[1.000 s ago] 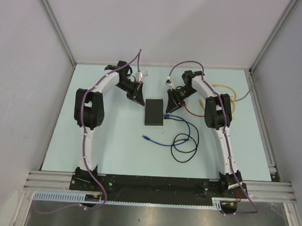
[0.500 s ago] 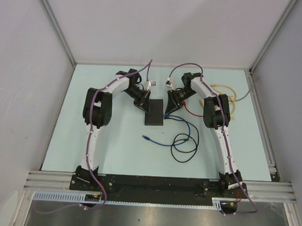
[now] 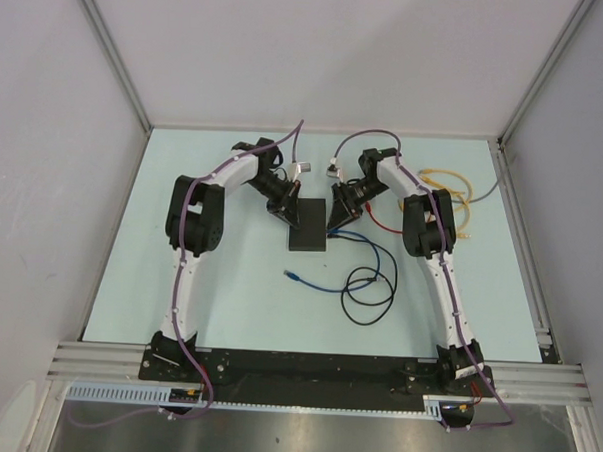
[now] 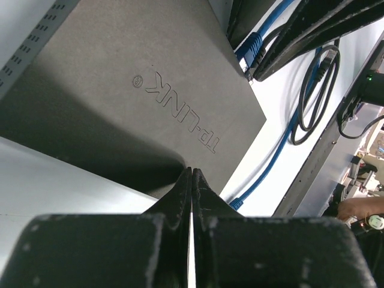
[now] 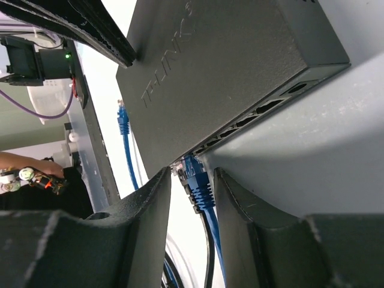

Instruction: Pull the plug from the switch port

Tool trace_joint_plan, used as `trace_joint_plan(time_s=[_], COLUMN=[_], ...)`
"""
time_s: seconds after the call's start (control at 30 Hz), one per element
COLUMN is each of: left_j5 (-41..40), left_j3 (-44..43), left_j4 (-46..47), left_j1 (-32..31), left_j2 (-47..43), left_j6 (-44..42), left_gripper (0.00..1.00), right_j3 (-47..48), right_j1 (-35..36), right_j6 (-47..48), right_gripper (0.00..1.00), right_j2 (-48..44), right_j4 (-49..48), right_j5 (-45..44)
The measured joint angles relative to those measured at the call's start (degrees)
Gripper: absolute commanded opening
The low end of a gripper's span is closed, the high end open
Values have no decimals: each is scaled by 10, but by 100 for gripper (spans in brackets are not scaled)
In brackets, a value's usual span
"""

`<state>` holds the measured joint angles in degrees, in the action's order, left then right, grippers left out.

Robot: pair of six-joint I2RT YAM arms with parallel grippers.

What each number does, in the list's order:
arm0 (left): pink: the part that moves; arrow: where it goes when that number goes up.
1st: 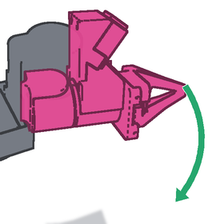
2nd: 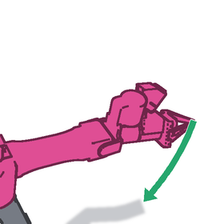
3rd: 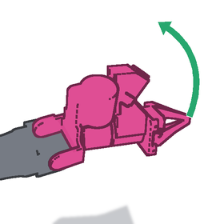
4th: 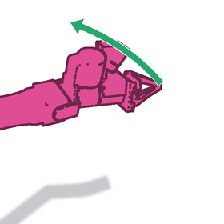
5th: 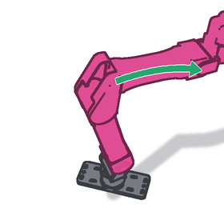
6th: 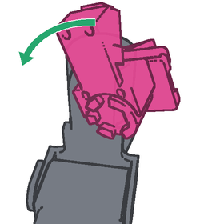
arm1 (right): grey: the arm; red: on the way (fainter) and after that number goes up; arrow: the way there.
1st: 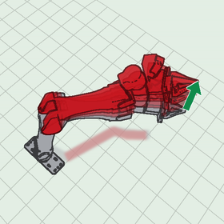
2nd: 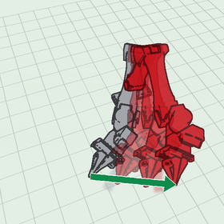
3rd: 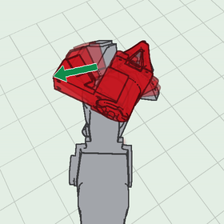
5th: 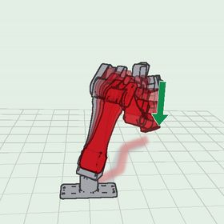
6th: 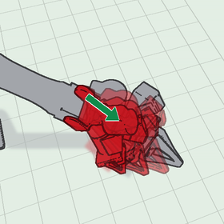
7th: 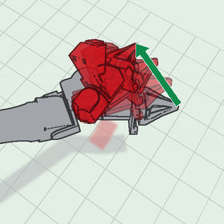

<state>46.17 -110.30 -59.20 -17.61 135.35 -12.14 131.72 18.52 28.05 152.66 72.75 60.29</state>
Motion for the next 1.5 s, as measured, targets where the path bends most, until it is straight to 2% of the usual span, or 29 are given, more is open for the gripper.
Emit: trace_joint_plan(time_s=[0.77, 1.03, 1.23, 1.5], left_j5=[-2, -6, -6, -10], left_j3=[-1, -2, -2, -5], left_j4=[0, 0, 0, 0], left_j1=[0, 0, -1, -3], left_j2=[0, 0, 0, 0], left_j6=[1, 1, 1, 1], left_gripper=[0, 0, 0, 0], right_j3=[10, 11, 11, 11], right_j1=[3, 10, 11, 12], right_j6=[-26, -47, -56, -52], right_gripper=[30, 23, 13, 6], right_j2=[10, 10, 10, 9], right_j4=[-2, -7, -8, -8], right_j5=[-13, -26, -31, -35])
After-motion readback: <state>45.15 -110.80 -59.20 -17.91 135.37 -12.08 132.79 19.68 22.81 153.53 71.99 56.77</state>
